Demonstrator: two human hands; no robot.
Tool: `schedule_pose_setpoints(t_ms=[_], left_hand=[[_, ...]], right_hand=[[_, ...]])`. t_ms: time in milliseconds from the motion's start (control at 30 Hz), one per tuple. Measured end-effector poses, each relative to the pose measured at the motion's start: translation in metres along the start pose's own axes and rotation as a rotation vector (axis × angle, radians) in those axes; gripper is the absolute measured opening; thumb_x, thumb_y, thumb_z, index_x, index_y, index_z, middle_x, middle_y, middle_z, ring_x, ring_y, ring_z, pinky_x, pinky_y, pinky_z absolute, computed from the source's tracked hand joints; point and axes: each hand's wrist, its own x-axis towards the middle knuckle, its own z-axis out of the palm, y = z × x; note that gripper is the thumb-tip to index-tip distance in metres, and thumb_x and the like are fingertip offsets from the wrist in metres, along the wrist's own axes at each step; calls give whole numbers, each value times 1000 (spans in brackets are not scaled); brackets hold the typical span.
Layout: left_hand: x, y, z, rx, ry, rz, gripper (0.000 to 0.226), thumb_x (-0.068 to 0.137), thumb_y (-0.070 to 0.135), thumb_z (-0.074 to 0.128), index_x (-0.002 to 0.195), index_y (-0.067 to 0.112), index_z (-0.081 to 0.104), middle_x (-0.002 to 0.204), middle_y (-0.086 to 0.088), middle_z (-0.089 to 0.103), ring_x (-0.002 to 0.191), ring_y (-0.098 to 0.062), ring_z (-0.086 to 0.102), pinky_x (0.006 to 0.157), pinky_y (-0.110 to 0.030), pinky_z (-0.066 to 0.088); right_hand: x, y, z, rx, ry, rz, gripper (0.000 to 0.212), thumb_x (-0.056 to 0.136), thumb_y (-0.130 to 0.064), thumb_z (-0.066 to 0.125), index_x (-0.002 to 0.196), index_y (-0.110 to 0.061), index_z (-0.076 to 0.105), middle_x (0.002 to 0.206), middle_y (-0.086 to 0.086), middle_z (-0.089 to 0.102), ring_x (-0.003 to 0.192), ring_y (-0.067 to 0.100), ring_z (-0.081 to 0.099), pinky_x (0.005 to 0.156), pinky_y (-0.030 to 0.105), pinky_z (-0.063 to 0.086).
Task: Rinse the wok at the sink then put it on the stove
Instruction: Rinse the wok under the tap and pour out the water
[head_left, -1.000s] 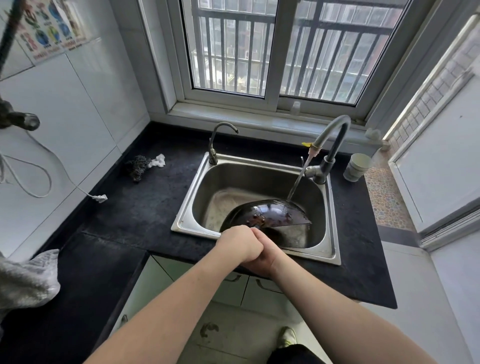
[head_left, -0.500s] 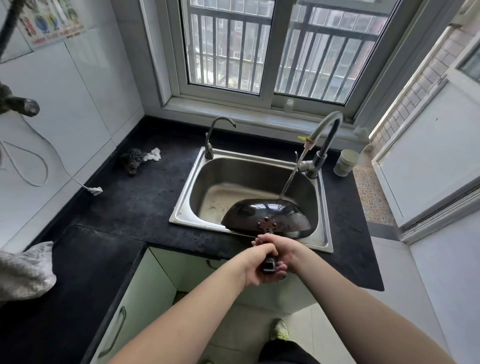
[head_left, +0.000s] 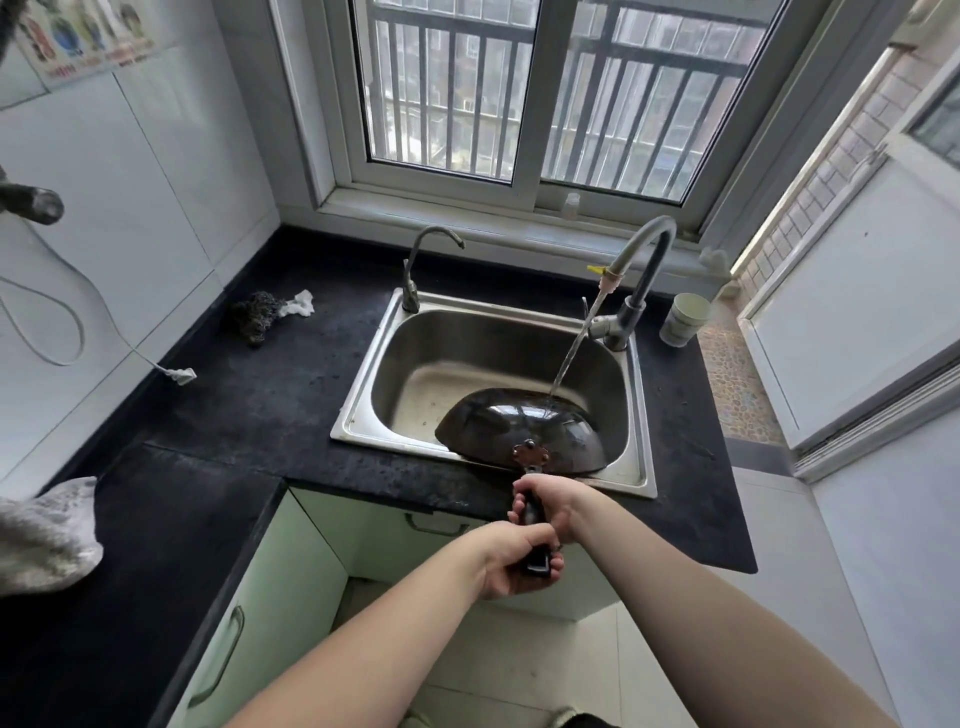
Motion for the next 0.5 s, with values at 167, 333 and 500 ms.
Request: schedule_pose_setpoints(t_ms=[167,333,500], left_hand=[[10,-15,5,146,29,-5,10,89,10,52,79,12,52,65,-5,60,51,-11,62,52,-27,56],[21,-40,18,305,79,85,5,89,15,50,88,16,54,65,3,67,62,-10,67,51,-17,45],[37,-65,26,374,128,209,12,82,22,51,89,14,57,67,0,69,63,-15,67,58,-24,45]], right_hand=[[14,10,-4,-42,-11,-26,33,91,-15,49,61,-17,36,36,-5,36,25,7,32,35,14,30],[15,25,-25,-108,-50,-24,33,88,-15,51,57,-17,39,40,-6,39,29,7,33,36,17,30],[18,38,-37,-144,14,-159,20,84,-12,53,66,-14,43,47,-1,34,35,12,32,41,20,32]])
